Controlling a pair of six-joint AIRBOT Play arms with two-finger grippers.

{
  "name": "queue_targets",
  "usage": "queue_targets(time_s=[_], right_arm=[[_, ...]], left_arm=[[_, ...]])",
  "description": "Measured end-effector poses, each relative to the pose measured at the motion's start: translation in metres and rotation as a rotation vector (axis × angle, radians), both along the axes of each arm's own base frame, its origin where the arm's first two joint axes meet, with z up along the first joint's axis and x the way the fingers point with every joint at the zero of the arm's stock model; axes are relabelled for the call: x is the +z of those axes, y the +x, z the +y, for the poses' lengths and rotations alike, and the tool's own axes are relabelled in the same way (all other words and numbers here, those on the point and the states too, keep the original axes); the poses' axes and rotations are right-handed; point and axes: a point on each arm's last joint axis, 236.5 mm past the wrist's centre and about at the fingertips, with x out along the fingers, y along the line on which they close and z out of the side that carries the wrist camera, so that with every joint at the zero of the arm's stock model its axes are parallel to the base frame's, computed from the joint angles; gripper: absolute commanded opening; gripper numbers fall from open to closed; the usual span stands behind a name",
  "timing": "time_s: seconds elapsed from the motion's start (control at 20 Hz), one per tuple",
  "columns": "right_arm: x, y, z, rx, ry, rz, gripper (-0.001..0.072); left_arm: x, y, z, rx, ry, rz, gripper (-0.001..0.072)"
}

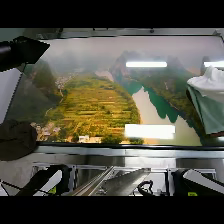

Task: Fold the shirts.

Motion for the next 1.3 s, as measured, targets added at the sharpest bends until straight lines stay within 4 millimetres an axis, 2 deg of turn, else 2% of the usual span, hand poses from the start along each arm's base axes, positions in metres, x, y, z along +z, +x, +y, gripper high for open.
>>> queue_targets(time_s=[0.2, 0.35, 0.4, 0.5, 0.55, 0.75, 0.95, 1.0, 1.05, 1.1, 1.2, 1.25, 1.3], right_arm=[[-0.054, -0.034, 0.026, -0.068, 0.14, 0.149, 0.0022], [-0.083, -0.047, 0.036, -0.1, 0.197, 0.206, 0.0026], [-0.088, -0.048, 0.037, -0.106, 0.201, 0.212, 0.0084], [-0.094, -0.049, 0.036, -0.12, 0.202, 0.215, 0.055], [-0.096, -0.05, 0.035, -0.12, 0.195, 0.215, 0.0651], [-0.098, -0.052, 0.031, -0.112, 0.173, 0.223, 0.0637], [-0.074, -0.051, 0.029, -0.082, 0.15, 0.212, 0.0634], [-0.063, -0.048, 0.026, -0.072, 0.133, 0.197, 0.0531], [-0.05, -0.043, 0.024, -0.056, 0.112, 0.171, 0.0254], [-0.036, -0.035, 0.023, -0.037, 0.092, 0.133, 0.0089], [-0.002, -0.014, 0.031, 0.033, 0.062, 0.017, 0.0084], [0.015, -0.003, 0.04, 0.079, 0.041, -0.046, 0.0023], [0.029, 0.008, 0.051, 0.129, 0.017, -0.102, 0.0023]], left_arm=[[0.0, 0.0, 0.0, 0.0, 0.0, 0.001, 0.0018], [0.0, 0.0, 0.0, -0.001, 0.001, 0.0, 0.0018], [0.0, 0.0, 0.0, 0.0, 0.0, 0.0, 0.0018], [0.0, 0.0, 0.0, 0.0, 0.001, 0.0, 0.0018], [0.0, 0.0, 0.0, -0.001, 0.001, 0.0, 0.0018], [-0.001, -0.001, 0.0, -0.003, 0.004, 0.001, 0.0019], [-0.003, -0.002, -0.001, -0.009, 0.008, 0.012, 0.0018], [-0.004, -0.003, -0.001, -0.011, 0.009, 0.014, 0.0018], [-0.004, -0.003, -0.001, -0.011, 0.009, 0.014, 0.0018], [-0.004, -0.003, -0.001, -0.011, 0.009, 0.015, 0.0018], [-0.004, -0.003, -0.001, -0.011, 0.007, 0.017, 0.0018], [-0.005, -0.004, -0.002, -0.014, 0.009, 0.02, 0.0019], [-0.006, -0.005, -0.002, -0.018, 0.011, 0.025, 0.0019]])
